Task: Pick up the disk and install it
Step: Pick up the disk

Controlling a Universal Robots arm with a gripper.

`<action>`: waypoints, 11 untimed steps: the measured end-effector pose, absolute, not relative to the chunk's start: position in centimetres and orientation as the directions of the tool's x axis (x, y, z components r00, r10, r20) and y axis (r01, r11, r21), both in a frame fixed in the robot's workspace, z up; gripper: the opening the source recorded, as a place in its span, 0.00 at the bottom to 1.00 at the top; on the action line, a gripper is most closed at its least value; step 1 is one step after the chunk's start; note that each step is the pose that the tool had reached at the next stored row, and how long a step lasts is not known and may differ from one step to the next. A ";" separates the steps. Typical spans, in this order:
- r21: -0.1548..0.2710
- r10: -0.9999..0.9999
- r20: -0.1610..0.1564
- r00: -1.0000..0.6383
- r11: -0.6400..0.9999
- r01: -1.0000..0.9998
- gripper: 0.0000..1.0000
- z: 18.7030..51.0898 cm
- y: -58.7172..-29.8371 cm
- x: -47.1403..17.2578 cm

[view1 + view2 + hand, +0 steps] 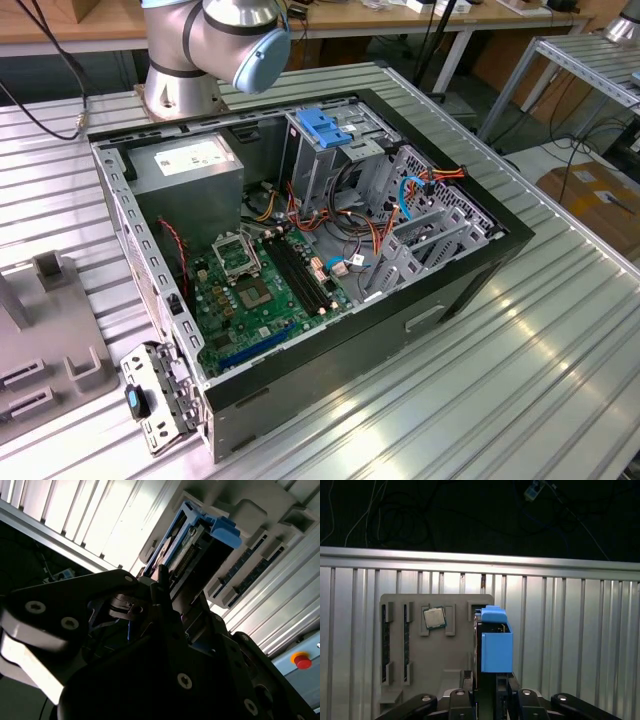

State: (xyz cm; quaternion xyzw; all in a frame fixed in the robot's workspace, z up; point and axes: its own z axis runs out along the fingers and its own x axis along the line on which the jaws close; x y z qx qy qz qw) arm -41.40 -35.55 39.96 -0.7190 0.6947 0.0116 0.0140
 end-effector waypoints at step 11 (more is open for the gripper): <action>-0.004 -0.999 -0.036 0.034 -0.034 -0.999 0.35 40.7 -35.6 -41.4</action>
